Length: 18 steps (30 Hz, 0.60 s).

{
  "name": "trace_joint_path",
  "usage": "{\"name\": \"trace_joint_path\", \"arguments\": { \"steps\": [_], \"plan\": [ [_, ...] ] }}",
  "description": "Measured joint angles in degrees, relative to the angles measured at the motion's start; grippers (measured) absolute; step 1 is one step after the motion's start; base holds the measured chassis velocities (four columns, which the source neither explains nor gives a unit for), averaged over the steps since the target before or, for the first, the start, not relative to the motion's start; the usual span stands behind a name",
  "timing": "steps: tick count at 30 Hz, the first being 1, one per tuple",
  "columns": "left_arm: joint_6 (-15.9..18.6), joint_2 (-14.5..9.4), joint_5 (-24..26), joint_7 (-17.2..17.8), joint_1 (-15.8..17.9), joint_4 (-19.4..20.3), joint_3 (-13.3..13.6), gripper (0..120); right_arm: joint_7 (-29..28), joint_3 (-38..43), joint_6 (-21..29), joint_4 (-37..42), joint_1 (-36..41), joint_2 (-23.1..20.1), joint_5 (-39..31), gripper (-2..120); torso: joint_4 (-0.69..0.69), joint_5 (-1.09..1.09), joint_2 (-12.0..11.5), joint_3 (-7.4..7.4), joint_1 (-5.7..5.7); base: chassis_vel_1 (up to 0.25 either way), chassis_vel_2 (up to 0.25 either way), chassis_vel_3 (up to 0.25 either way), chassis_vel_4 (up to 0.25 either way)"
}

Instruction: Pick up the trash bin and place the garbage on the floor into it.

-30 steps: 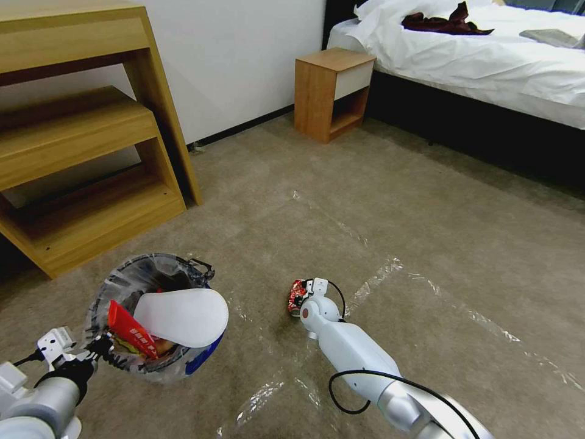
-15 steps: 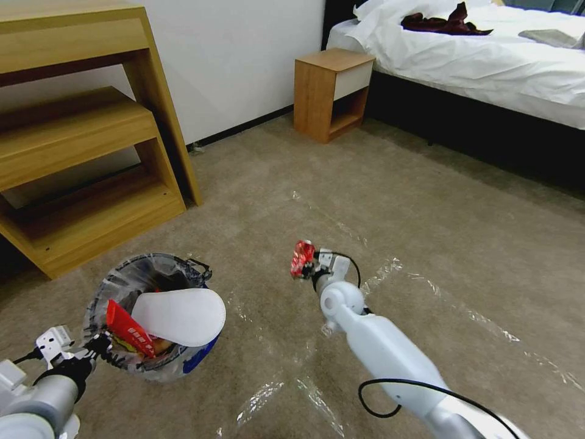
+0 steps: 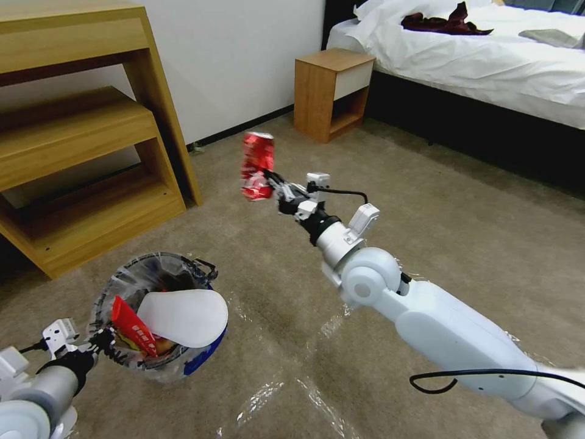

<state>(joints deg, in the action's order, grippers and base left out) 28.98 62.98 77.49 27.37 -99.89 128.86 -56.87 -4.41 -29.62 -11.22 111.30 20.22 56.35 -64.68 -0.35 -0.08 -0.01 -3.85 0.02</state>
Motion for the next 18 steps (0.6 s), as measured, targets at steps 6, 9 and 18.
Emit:
{"name": "trace_joint_path", "arguments": {
  "steps": [6,9,18],
  "plan": [
    [0.1,-0.1,0.0,0.0,0.1,0.0,0.1,1,1.0,-8.7,-0.8,2.0,-5.6,0.5,0.5,0,0.00,-0.01,0.0,0.00,0.00,0.000,0.000,0.000,0.000],
    [0.1,-0.1,0.0,0.0,0.2,0.0,0.1,1,0.4,-12.8,-0.4,2.4,-8.1,1.3,0.3,0,0.00,-0.01,0.0,0.00,0.00,0.000,0.000,0.000,0.000],
    [0.1,0.0,-0.1,0.0,0.3,0.3,-0.2,1,-1.5,-20.9,1.2,2.3,-12.2,3.1,-0.8,0,0.00,-0.01,0.0,0.00,0.00,0.000,0.000,0.000,0.000]
  ]
}}
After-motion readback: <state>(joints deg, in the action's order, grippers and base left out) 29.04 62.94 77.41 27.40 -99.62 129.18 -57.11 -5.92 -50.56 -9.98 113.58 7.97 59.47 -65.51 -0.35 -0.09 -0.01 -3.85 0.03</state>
